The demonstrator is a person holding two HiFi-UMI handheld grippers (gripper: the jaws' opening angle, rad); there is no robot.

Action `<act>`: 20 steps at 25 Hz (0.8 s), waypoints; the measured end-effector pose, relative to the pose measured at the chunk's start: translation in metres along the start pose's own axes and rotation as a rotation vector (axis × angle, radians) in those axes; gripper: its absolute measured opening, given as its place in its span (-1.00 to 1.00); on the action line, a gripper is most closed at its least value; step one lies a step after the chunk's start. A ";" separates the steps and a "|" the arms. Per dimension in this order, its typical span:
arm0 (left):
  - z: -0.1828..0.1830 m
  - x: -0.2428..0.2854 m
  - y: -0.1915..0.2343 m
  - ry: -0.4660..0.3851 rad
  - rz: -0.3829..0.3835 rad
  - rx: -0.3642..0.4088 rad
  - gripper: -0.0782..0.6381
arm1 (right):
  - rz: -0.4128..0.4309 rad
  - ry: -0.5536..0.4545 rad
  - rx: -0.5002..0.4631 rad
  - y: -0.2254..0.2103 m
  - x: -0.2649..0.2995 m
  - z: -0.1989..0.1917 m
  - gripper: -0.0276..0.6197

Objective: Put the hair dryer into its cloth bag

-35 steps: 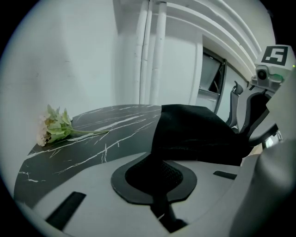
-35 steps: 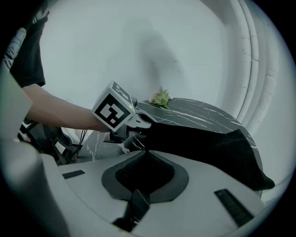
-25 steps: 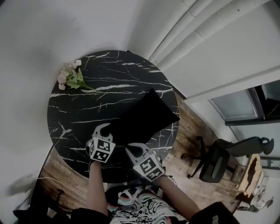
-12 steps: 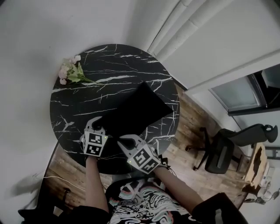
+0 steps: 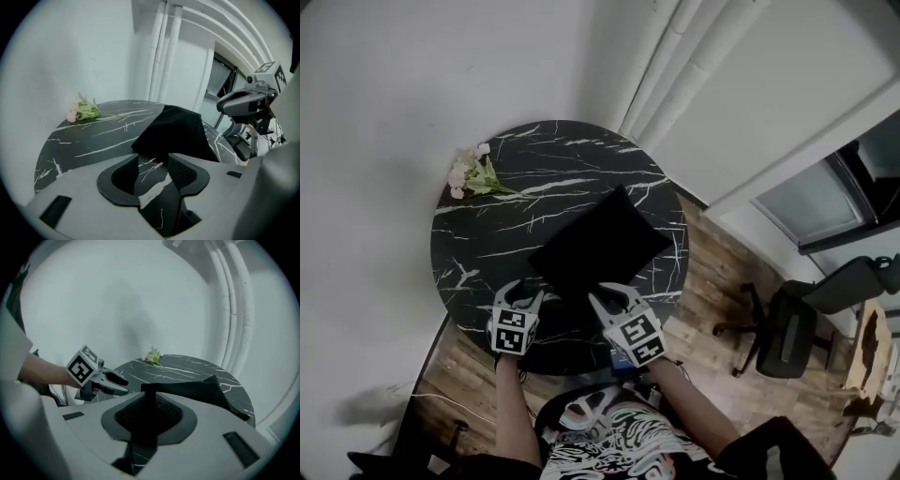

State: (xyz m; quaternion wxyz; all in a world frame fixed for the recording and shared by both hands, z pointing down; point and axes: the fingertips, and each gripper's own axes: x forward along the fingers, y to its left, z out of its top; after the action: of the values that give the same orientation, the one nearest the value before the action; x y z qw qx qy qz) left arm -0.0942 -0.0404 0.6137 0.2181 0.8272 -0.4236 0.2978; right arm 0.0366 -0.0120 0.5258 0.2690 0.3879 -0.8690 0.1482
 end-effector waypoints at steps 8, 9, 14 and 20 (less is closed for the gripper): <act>0.068 -0.075 -0.032 -0.378 0.017 -0.119 -0.74 | -0.131 -0.141 0.080 -0.014 -0.056 0.002 -0.83; 0.076 -0.083 -0.037 -0.408 0.027 -0.099 -0.74 | -0.141 -0.154 0.079 -0.013 -0.060 0.002 -0.83; 0.100 -0.116 -0.067 -0.481 0.093 0.035 -0.74 | -0.155 -0.217 0.080 -0.005 -0.081 0.011 -0.84; 0.099 -0.142 -0.093 -0.493 0.158 -0.003 -0.75 | -0.150 -0.272 0.031 -0.009 -0.116 0.024 -0.85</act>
State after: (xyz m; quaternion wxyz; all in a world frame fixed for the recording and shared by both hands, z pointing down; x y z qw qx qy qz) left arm -0.0527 0.0305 0.4351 0.0856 0.8389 -0.5276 0.1026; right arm 0.0987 0.0400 0.4395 0.1529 0.4723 -0.8637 0.0871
